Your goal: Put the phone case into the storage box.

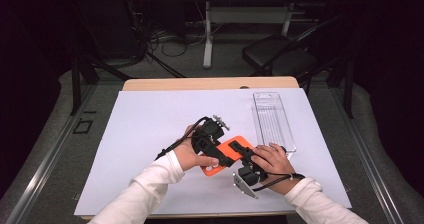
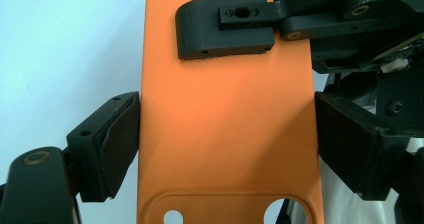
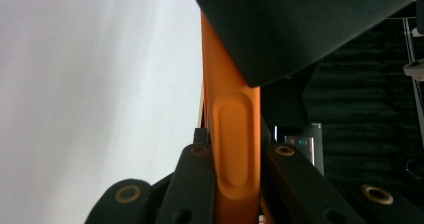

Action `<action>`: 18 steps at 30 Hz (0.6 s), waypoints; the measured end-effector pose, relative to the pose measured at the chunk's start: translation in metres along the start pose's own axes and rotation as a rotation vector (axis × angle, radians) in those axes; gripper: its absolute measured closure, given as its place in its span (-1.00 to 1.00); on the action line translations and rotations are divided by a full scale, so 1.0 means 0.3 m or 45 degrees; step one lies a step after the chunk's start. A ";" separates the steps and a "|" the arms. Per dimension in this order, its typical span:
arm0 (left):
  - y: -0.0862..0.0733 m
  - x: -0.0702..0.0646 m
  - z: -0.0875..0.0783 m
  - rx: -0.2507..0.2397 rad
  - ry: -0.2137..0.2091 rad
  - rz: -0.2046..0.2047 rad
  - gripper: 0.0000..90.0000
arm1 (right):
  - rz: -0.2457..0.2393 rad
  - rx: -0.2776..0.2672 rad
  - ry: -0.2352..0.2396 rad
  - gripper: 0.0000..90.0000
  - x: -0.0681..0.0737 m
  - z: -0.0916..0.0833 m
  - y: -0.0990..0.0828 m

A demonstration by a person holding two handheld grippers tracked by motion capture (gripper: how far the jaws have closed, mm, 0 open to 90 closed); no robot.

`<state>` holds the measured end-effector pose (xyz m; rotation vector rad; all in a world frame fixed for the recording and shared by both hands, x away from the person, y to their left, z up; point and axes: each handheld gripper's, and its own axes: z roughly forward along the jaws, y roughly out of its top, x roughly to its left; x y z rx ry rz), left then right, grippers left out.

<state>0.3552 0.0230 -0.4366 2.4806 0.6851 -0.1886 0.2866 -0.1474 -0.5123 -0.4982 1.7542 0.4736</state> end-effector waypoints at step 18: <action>-0.018 -0.009 -0.024 -0.023 0.059 0.048 -0.74 | 0.042 0.020 0.034 0.93 -0.005 0.004 -0.020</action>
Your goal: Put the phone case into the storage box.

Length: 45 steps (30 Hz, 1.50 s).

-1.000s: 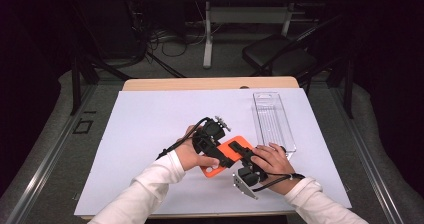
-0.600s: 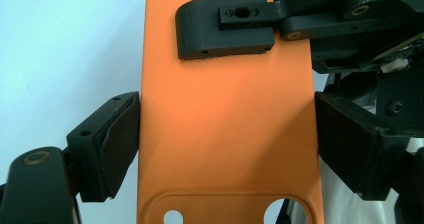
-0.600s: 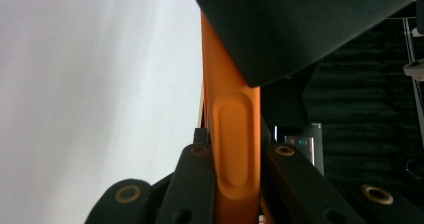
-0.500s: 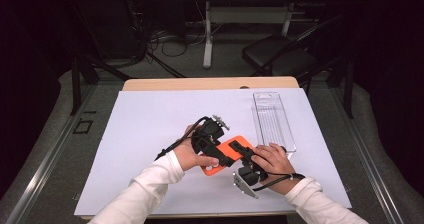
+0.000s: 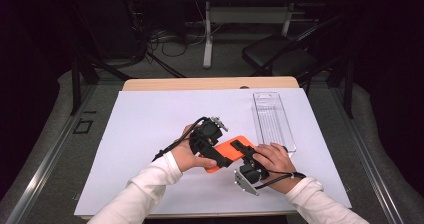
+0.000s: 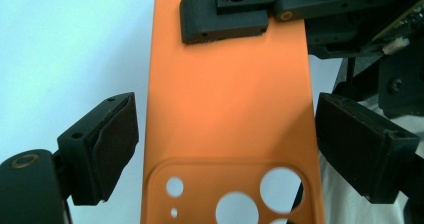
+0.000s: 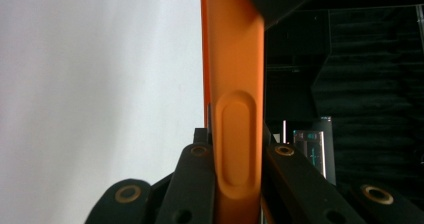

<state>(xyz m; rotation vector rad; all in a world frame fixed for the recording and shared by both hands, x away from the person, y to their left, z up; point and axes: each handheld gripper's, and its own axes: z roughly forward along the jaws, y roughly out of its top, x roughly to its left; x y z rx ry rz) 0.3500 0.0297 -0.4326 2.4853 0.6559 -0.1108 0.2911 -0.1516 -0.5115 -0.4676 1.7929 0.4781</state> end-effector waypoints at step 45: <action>-0.146 -0.013 -0.157 -0.105 0.104 0.018 -0.73 | 0.095 0.039 0.053 0.93 -0.024 -0.010 -0.052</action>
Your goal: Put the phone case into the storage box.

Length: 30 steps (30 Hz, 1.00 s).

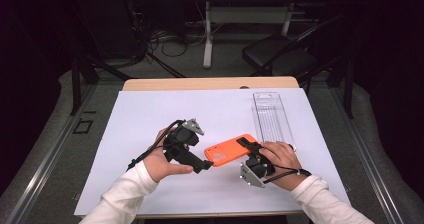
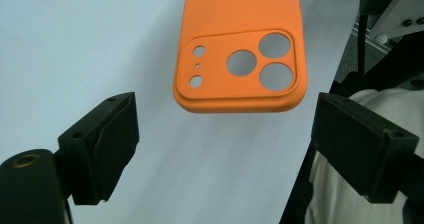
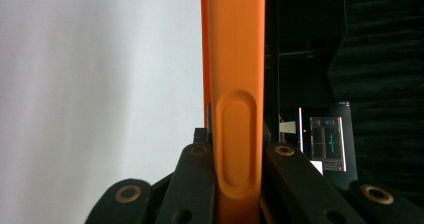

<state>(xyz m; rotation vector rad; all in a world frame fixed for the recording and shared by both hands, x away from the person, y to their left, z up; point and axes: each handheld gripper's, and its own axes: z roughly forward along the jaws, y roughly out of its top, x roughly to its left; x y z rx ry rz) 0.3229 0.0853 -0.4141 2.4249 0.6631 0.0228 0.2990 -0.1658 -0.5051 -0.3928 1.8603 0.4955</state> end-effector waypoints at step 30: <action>-0.055 0.037 -0.026 -0.047 0.077 -0.029 -0.69 | 0.262 -0.070 0.135 0.93 -0.025 0.000 -0.014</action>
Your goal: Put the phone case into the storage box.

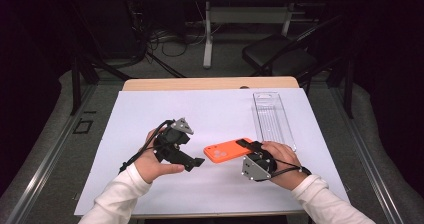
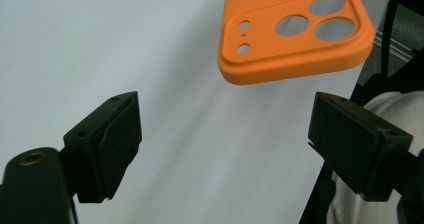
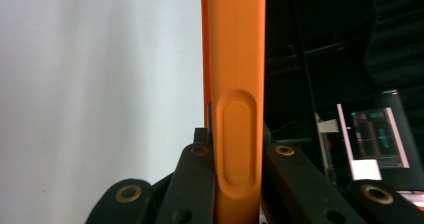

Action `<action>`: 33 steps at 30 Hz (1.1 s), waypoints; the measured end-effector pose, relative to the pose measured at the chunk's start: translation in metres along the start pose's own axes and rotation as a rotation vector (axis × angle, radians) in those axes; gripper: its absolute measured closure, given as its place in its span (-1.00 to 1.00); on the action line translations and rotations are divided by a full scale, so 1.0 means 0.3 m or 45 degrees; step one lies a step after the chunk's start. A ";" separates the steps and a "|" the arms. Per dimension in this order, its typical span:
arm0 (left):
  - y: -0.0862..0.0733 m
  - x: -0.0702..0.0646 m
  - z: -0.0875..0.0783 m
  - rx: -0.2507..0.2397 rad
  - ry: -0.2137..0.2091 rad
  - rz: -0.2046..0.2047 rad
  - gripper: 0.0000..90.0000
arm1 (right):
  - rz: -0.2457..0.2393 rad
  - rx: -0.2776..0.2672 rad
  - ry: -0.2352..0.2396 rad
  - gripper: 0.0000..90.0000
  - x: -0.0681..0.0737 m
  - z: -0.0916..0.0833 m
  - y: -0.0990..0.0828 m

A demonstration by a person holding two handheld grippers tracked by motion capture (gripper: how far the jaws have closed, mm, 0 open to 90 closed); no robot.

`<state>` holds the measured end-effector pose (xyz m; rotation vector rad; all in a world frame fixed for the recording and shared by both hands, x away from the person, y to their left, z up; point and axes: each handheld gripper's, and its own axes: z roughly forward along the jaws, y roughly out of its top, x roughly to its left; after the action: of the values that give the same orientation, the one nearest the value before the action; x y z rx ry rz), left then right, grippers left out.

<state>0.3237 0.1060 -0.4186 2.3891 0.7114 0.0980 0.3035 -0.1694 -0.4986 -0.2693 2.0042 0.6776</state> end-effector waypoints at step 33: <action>0.007 0.001 0.021 -0.057 0.013 0.010 -0.62 | 0.438 -0.101 0.285 0.93 -0.033 0.020 -0.018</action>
<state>0.3263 0.1013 -0.4223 2.3508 0.6970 0.1278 0.3153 -0.1712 -0.4944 -0.0463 2.2662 0.9806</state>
